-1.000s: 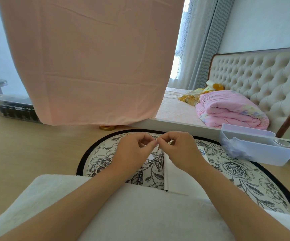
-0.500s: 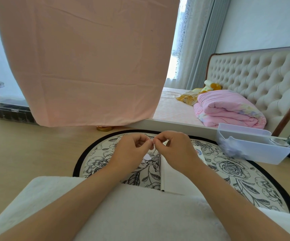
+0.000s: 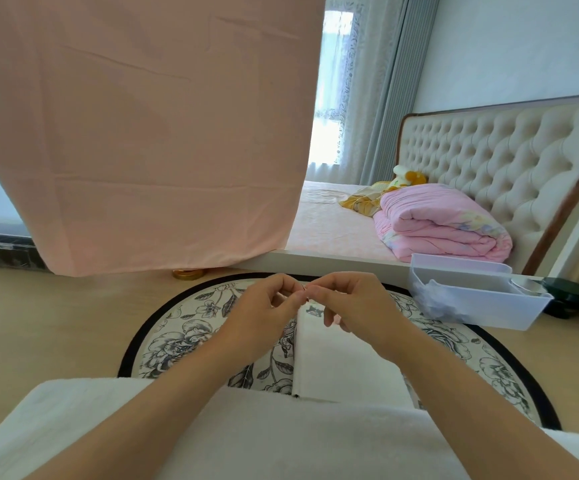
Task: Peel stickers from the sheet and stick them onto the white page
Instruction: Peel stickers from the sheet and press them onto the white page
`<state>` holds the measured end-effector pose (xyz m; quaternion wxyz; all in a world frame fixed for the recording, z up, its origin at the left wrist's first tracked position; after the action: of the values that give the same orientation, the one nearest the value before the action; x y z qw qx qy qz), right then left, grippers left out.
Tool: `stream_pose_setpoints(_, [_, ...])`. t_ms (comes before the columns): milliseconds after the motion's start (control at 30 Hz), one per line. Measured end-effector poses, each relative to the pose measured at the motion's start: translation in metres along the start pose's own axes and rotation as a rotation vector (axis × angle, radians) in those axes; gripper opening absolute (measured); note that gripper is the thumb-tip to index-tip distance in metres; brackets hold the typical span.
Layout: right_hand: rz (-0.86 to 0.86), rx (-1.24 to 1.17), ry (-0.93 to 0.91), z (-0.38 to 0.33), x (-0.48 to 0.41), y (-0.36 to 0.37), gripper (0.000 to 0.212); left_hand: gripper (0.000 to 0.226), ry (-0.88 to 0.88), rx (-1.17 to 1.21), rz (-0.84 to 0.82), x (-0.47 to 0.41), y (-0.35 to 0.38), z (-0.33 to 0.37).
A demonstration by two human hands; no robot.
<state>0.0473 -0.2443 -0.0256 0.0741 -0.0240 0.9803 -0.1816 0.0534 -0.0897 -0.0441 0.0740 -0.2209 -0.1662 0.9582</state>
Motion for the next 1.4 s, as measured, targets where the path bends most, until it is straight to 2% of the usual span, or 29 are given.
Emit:
stream_pose_setpoints(300, [0.144,0.05,0.039,0.026,0.002,-0.069,0.012,0.011,-0.025,-0.016,-0.048,-0.027,0.059,0.017])
stream_pose_setpoints(500, [0.33,0.106,0.048,0.042,-0.002,-0.135,0.016,0.011,-0.046,-0.059,-0.096,-0.051,0.1,0.02])
stream_pose_setpoints(667, [0.649,0.339,0.045,0.058,0.0,-0.192,0.012,0.012,-0.072,-0.05,-0.118,-0.064,0.121,0.018])
stream_pose_setpoints(800, [0.754,0.54,0.071,0.066,0.004,-0.21,0.012,0.018,-0.069,-0.054,-0.133,-0.066,0.13,0.012])
stream_pose_setpoints(933, [0.696,0.522,0.129,0.076,-0.004,-0.212,0.019,0.016,-0.068,-0.072,-0.138,-0.063,0.132,0.01])
stream_pose_setpoints(1033, [0.63,0.498,0.059,0.065,-0.006,-0.2,0.016,0.014,-0.082,-0.054,-0.115,-0.06,0.127,0.013])
stream_pose_setpoints(1133, [0.418,0.492,-0.101,0.037,-0.006,-0.159,0.011,0.015,-0.129,0.041,-0.09,-0.056,0.116,0.014])
stream_pose_setpoints(1233, [0.212,0.579,-0.231,0.02,-0.003,-0.11,0.018,0.015,-0.195,0.133,-0.059,-0.051,0.103,0.012])
stream_pose_setpoints(1300, [0.219,0.682,-0.333,0.014,0.001,-0.09,0.02,0.014,-0.226,0.167,-0.048,-0.047,0.095,0.01])
stream_pose_setpoints(1400, [0.277,0.749,-0.437,0.013,0.006,-0.075,0.013,0.014,-0.251,0.192,-0.059,-0.04,0.086,0.005])
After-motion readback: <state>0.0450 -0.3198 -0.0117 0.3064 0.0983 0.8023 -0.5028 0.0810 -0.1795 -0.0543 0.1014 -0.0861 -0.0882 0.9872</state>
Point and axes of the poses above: each hand's wrist, its own x-axis away from the middle knuckle, its own y-axis out of the palm, z = x × y, the point moved 7 cm from there along -x, towards the middle knuckle, and after that the axes turned 5 degrees about y, right-handed, at the moved point
